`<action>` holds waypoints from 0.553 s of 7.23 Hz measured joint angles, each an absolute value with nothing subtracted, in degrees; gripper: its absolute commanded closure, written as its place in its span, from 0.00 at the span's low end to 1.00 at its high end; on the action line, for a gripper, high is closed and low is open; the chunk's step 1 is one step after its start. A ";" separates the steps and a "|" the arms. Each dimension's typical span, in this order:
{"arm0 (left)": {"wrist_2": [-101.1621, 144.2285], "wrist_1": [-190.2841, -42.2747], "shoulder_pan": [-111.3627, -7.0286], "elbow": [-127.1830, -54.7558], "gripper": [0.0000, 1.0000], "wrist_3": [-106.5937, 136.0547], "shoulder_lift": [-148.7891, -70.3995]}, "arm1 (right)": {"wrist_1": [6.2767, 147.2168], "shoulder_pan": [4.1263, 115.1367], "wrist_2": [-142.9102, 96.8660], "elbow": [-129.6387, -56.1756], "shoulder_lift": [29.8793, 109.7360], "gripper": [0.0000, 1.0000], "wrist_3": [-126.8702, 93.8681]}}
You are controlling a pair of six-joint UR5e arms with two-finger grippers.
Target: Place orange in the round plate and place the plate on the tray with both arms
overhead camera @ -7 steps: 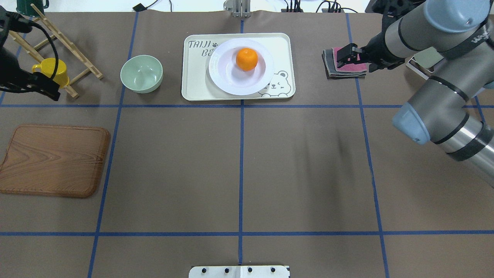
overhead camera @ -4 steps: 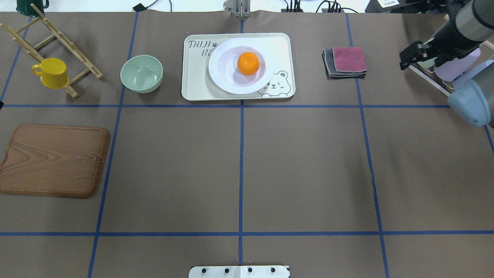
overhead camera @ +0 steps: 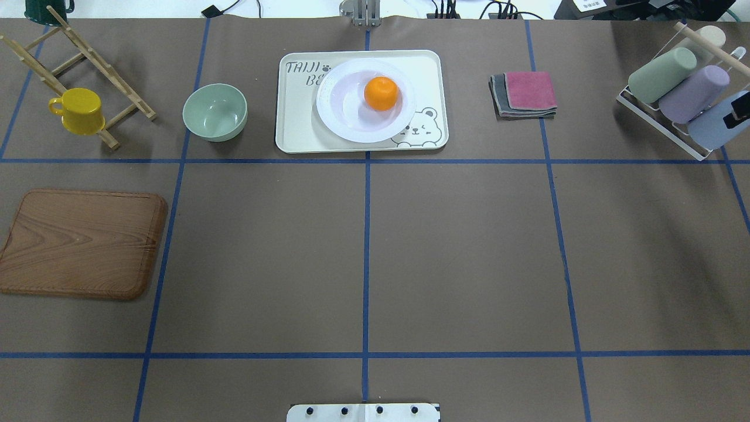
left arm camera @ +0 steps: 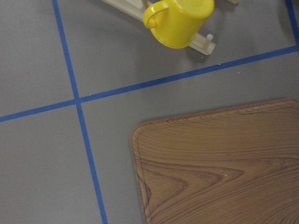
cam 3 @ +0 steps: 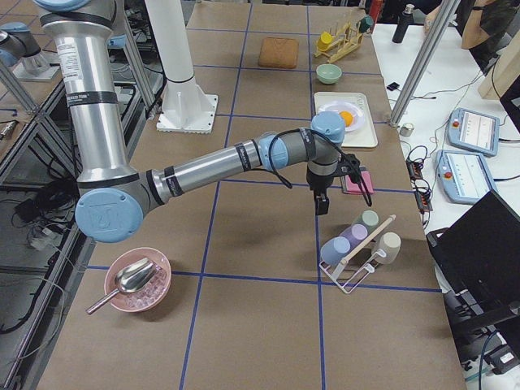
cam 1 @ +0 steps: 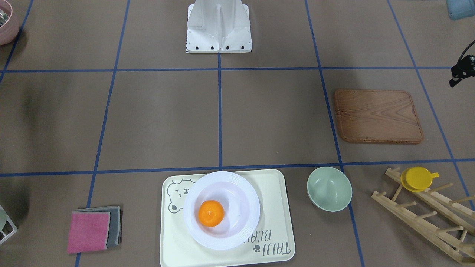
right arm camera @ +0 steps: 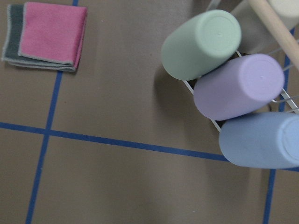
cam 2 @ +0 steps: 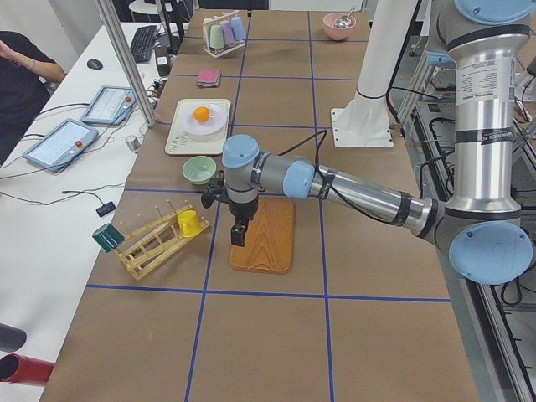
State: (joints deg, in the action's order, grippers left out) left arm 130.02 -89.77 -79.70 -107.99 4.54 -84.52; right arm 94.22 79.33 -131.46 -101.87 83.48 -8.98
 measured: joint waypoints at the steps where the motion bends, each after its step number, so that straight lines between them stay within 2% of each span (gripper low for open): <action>1: 130.42 -93.95 -80.73 -103.32 0.01 3.25 -83.98 | 94.20 80.62 -131.33 -101.34 85.28 0.00 -6.68; 4: 130.68 -97.84 -81.35 -98.12 0.01 2.83 -83.69 | 93.90 81.75 -131.15 -101.13 88.20 0.00 -5.08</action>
